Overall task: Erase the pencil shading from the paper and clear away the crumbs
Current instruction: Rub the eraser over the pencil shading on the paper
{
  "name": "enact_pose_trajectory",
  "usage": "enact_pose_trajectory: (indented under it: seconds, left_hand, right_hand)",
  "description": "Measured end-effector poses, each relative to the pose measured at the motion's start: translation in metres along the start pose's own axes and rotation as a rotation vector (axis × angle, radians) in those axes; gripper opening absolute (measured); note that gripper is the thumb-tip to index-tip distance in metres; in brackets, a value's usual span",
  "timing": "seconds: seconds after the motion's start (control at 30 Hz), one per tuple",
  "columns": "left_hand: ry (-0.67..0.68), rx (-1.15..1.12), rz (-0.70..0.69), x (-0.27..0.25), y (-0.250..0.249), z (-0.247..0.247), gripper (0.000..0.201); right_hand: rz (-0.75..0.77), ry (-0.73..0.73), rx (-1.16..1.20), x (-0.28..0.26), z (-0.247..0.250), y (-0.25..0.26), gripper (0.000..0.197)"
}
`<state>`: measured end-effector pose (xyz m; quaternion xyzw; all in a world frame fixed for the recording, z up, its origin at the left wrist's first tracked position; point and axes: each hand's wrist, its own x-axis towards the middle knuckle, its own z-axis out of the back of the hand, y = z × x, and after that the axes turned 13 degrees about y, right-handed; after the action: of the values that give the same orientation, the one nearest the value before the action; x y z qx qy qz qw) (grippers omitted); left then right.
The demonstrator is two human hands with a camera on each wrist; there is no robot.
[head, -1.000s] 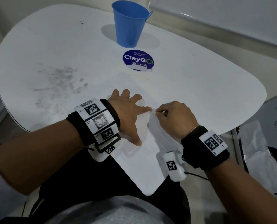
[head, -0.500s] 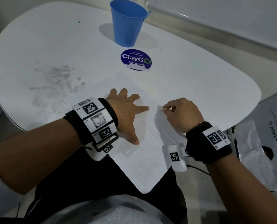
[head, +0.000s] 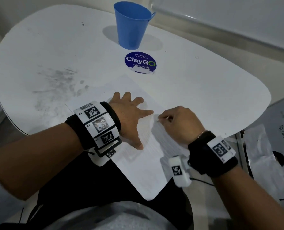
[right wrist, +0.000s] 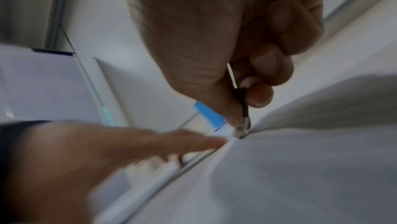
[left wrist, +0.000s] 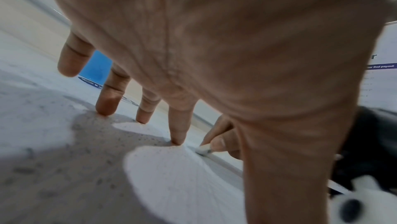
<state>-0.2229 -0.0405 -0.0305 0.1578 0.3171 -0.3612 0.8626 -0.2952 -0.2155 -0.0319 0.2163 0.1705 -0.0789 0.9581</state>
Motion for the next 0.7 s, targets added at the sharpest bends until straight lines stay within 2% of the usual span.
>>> enact_pose_trajectory:
  seconds: [0.1, 0.23, 0.4, 0.53, 0.6, 0.7]
  left_hand:
    - [-0.004, -0.006, -0.003, 0.001, 0.001, -0.001, 0.115]
    - [0.003, 0.009, 0.004, 0.002, 0.0, -0.001, 0.116]
    - [-0.001, 0.002, 0.002, 0.001, 0.0, -0.001, 0.116]
    - [0.0, 0.002, 0.001, 0.001, -0.001, 0.0, 0.115]
    - [-0.002, 0.001, 0.002, 0.001, -0.001, 0.0, 0.115]
    - [-0.003, -0.005, -0.004, 0.0, 0.001, -0.001, 0.115]
  right_hand:
    - [-0.07, -0.079, 0.014, 0.004, 0.005, -0.008, 0.018]
    - [0.066, 0.028, -0.02, -0.011, -0.013, 0.006, 0.018]
    - [-0.091, -0.094, 0.003, 0.002, 0.003, -0.01, 0.019]
    - [0.052, 0.027, -0.019, -0.013, -0.012, 0.008, 0.019]
    - [0.009, 0.008, -0.009, -0.007, -0.005, 0.003, 0.019]
    - [-0.09, -0.099, 0.015, 0.001, 0.004, -0.009, 0.019]
